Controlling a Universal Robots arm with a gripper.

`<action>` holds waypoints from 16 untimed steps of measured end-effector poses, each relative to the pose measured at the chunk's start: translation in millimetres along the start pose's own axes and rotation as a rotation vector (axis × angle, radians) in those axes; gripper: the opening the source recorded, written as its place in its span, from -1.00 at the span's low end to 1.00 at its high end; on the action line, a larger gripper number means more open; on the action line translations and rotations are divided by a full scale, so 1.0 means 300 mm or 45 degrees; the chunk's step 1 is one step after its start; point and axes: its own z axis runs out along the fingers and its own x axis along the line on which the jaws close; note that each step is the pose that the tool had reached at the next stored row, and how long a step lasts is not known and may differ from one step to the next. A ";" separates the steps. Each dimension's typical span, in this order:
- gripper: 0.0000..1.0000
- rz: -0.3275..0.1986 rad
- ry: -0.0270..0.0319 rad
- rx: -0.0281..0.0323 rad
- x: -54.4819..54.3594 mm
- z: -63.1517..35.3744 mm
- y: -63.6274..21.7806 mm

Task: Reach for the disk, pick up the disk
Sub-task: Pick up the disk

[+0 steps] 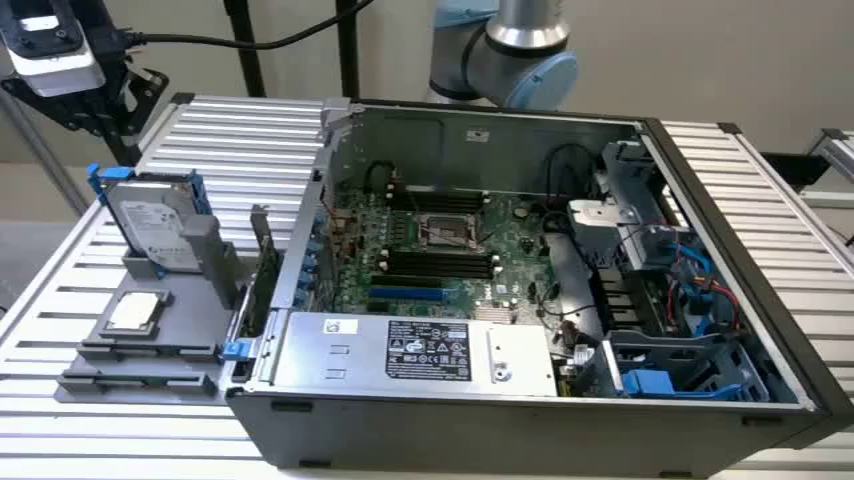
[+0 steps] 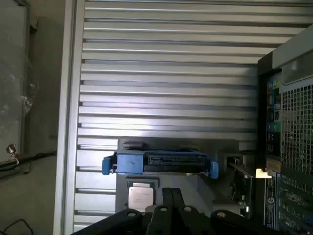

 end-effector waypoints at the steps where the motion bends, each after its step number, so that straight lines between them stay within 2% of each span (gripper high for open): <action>1: -0.79 0.000 0.0000 -0.0001 0.000 0.000 0.000; 12: -0.79 0.000 0.0000 -0.0001 0.000 0.000 0.000; 16: -0.79 0.000 0.0000 0.0000 0.016 0.001 0.015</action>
